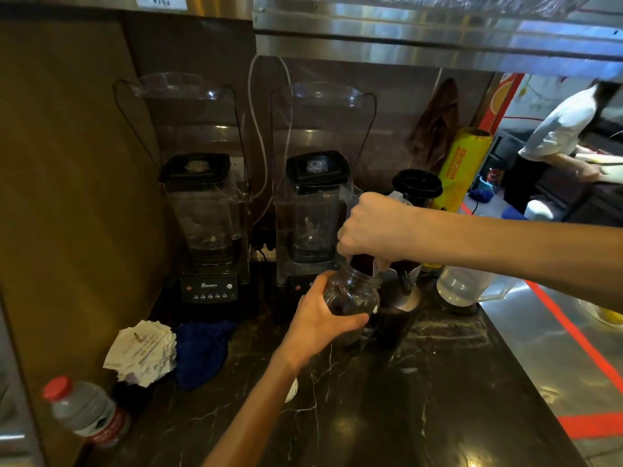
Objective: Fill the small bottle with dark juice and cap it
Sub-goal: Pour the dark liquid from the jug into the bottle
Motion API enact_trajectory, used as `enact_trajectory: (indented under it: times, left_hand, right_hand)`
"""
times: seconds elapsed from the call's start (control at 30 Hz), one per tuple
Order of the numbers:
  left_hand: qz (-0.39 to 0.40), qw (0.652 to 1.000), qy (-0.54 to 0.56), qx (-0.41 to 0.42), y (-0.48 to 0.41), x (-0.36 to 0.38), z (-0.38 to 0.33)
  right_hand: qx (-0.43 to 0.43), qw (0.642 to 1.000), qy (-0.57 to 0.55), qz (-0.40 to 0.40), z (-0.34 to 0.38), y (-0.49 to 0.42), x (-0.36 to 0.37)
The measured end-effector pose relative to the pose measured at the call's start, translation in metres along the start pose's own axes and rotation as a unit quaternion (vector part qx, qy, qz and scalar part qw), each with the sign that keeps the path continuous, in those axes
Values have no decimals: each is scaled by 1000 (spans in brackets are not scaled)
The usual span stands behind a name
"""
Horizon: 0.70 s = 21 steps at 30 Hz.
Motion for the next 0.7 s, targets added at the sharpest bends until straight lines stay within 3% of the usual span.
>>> enact_trajectory:
  times: [0.7]
  left_hand:
    - [12, 1000, 11, 11, 0, -10, -18]
  right_hand:
    - [14, 998, -68, -8, -22, 14, -6]
Point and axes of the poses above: each hand's wrist, its own y-axis away from the middle knuckle, its own x-axis out of the palm, z = x × y, the point moved 1 cm from there along -y, towards the middle knuckle, and after that the axes turned 3 degrees about z, right-handed, at the moved point
